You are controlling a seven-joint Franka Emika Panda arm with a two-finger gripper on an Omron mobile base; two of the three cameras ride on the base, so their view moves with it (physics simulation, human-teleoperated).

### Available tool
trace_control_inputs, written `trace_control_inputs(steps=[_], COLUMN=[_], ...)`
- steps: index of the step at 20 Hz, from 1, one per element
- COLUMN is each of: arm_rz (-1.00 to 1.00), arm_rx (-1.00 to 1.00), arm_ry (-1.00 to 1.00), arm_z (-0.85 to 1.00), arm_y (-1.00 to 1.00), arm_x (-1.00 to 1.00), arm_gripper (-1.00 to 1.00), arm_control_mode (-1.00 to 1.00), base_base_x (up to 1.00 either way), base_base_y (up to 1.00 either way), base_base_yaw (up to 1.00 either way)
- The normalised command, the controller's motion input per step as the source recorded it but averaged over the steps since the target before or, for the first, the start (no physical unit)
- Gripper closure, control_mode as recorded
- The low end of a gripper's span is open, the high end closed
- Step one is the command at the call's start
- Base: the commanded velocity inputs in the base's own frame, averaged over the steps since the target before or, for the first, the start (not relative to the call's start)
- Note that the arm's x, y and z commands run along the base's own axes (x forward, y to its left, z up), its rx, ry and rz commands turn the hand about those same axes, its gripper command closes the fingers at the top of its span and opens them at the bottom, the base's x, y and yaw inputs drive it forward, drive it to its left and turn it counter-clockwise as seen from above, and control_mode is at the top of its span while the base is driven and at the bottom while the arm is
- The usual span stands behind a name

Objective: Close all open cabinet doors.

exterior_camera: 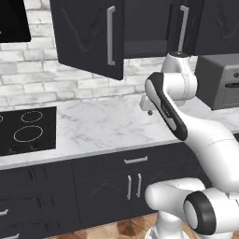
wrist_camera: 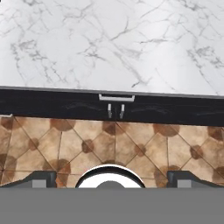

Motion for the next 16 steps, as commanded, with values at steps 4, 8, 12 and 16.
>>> trace_control_inputs(steps=[4, 8, 12, 16], arm_rz=[0.0, 0.0, 0.0, 0.0], arm_rx=[0.0, 0.0, 0.0, 0.0], arm_ry=[0.0, 0.0, 0.0, 0.0], arm_z=[0.0, 0.0, 0.0, 0.0], arm_y=[0.0, 0.0, 0.0, 0.0], arm_x=[0.0, 0.0, 0.0, 0.0], arm_gripper=[-1.0, -1.0, -1.0, -1.0], arm_control_mode=[1.0, 1.0, 1.0, 1.0], base_base_x=[0.24, 0.34, 0.37, 0.38], base_base_y=[-0.11, -0.1, -0.12, -0.13], base_base_yaw=[0.0, 0.0, 0.0, 0.0])
